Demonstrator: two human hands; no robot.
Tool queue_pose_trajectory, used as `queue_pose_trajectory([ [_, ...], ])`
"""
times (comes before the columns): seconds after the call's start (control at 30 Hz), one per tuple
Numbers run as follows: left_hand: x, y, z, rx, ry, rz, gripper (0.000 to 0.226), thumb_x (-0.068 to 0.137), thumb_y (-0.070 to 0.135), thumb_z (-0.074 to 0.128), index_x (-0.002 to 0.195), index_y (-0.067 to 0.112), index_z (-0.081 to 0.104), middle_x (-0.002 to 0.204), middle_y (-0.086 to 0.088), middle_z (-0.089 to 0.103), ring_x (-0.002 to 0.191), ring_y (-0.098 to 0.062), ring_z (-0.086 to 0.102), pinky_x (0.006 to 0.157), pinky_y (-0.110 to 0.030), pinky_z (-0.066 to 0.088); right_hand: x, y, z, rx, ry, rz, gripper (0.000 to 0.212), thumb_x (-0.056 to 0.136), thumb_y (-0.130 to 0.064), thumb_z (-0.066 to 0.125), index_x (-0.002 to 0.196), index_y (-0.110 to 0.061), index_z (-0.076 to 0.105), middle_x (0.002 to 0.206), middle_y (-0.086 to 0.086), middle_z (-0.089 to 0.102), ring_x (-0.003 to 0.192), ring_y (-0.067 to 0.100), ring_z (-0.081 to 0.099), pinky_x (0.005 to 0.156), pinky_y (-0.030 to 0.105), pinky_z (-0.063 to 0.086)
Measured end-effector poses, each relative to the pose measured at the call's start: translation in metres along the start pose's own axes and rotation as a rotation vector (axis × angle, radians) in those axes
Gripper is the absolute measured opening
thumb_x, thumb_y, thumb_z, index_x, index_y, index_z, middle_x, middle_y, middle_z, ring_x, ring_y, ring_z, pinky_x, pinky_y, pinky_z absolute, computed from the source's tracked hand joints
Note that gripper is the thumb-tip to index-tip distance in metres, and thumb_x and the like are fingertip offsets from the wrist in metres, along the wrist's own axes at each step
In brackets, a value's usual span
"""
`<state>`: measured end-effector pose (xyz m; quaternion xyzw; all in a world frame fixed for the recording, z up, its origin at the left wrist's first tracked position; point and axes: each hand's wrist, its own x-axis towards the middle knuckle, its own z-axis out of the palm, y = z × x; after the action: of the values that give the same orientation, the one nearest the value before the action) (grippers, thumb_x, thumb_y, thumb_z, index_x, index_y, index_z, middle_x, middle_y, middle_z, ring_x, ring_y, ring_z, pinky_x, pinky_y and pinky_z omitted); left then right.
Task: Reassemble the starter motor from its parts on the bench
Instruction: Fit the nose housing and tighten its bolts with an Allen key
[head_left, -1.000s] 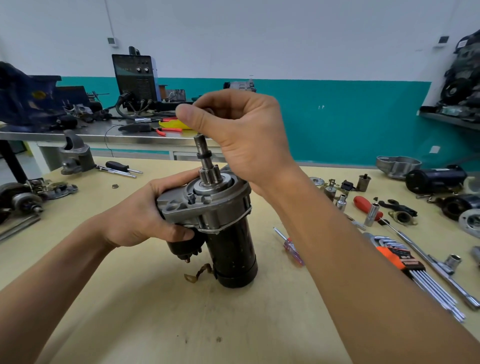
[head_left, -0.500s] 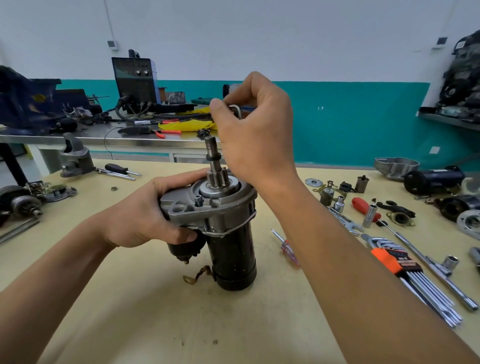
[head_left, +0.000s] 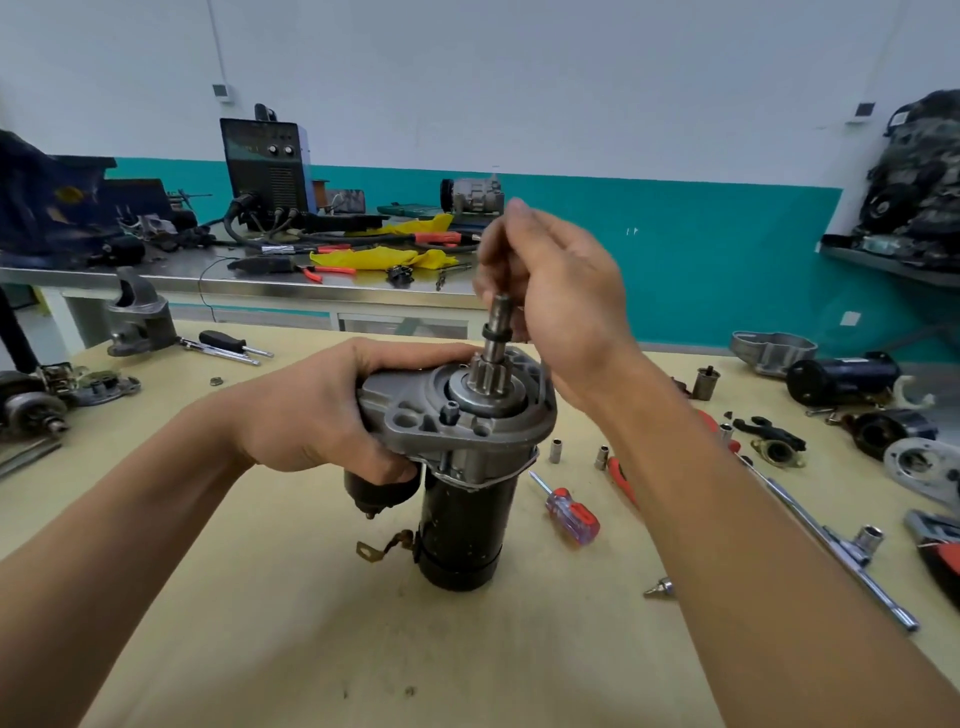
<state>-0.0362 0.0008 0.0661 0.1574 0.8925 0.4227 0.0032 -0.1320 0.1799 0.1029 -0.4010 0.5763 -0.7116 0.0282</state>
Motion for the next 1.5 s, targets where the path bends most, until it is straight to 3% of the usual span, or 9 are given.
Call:
queue_pose_trajectory([
  [0.13,0.004,0.005,0.004,-0.007,-0.006,0.0,0.099,0.065,-0.012,0.078,0.149,0.025,0.043,0.131,0.002,0.067,0.118,-0.019,0.065,0.099,-0.03,0.051,-0.006,0.009,-0.007,0.19,0.062,-0.057,0.043,0.104,-0.036,0.031,0.066,-0.018,0.039,0.057,-0.001,0.032,0.053,0.013,0.029,0.042,0.019,0.027],
  [0.27,0.001,0.004,0.005,0.001,0.048,0.007,0.097,0.062,-0.007,0.079,0.147,0.028,0.046,0.131,0.004,0.068,0.118,-0.018,0.066,0.101,-0.032,0.051,-0.008,0.009,-0.011,0.43,-0.029,-0.032,0.018,0.08,-0.029,0.034,0.067,-0.016,0.039,0.056,-0.001,0.032,0.052,0.013,0.025,0.042,0.022,0.023],
  [0.5,-0.003,0.002,0.005,-0.03,0.049,0.017,0.097,0.063,-0.01,0.078,0.147,0.029,0.046,0.132,0.001,0.067,0.119,-0.02,0.065,0.1,-0.029,0.052,-0.005,0.008,-0.04,0.46,-0.407,0.173,0.014,0.096,-0.028,0.041,0.096,-0.017,0.051,0.074,0.0,0.054,0.061,0.013,0.046,0.055,0.029,0.023],
  [0.7,-0.002,0.003,0.005,-0.014,0.043,0.019,0.097,0.063,-0.009,0.077,0.145,0.032,0.048,0.132,0.004,0.067,0.118,-0.017,0.065,0.097,-0.023,0.051,-0.003,0.01,-0.046,0.506,-0.255,0.174,0.017,0.099,-0.018,0.049,0.086,-0.014,0.058,0.074,0.0,0.061,0.062,0.012,0.051,0.051,0.024,0.031],
  [0.9,-0.009,0.001,0.004,0.0,0.069,0.015,0.094,0.064,-0.002,0.081,0.148,0.02,0.045,0.136,-0.004,0.064,0.124,-0.024,0.061,0.105,-0.04,0.049,-0.016,0.017,-0.029,0.043,0.347,-0.257,0.014,0.09,-0.007,0.07,0.081,-0.012,0.06,0.066,-0.001,0.069,0.061,0.012,0.069,0.055,0.022,0.054],
  [1.0,-0.012,0.0,0.003,-0.013,0.073,0.023,0.094,0.062,0.013,0.081,0.148,0.019,0.044,0.136,-0.005,0.063,0.125,-0.025,0.061,0.106,-0.045,0.046,-0.019,0.013,-0.02,-0.03,0.344,-0.429,0.016,0.088,-0.004,0.072,0.081,-0.014,0.061,0.069,0.0,0.069,0.062,0.013,0.07,0.057,0.028,0.057],
  [1.17,-0.012,-0.003,0.002,-0.035,0.069,0.033,0.092,0.061,0.012,0.081,0.147,0.021,0.047,0.131,-0.004,0.066,0.119,-0.023,0.064,0.101,-0.032,0.051,-0.026,0.012,-0.005,-0.168,0.127,-0.576,0.009,0.096,-0.004,0.059,0.098,-0.006,0.067,0.076,0.007,0.067,0.062,0.005,0.064,0.055,0.019,0.051],
  [1.3,-0.014,-0.005,0.002,-0.037,0.078,0.031,0.094,0.06,0.015,0.081,0.147,0.022,0.046,0.133,-0.003,0.066,0.121,-0.023,0.063,0.102,-0.035,0.052,-0.029,0.007,-0.011,-0.129,0.044,-0.46,0.021,0.101,-0.013,0.045,0.097,-0.014,0.065,0.079,0.004,0.067,0.067,0.01,0.064,0.055,0.014,0.046],
  [1.5,-0.015,-0.006,0.002,-0.044,0.076,0.027,0.093,0.062,0.015,0.081,0.148,0.021,0.045,0.135,-0.004,0.064,0.123,-0.025,0.062,0.104,-0.041,0.05,-0.021,0.0,-0.021,0.175,-0.119,-0.046,0.031,0.095,-0.031,0.041,0.101,-0.017,0.068,0.08,0.003,0.064,0.075,0.016,0.059,0.062,0.027,0.046],
])
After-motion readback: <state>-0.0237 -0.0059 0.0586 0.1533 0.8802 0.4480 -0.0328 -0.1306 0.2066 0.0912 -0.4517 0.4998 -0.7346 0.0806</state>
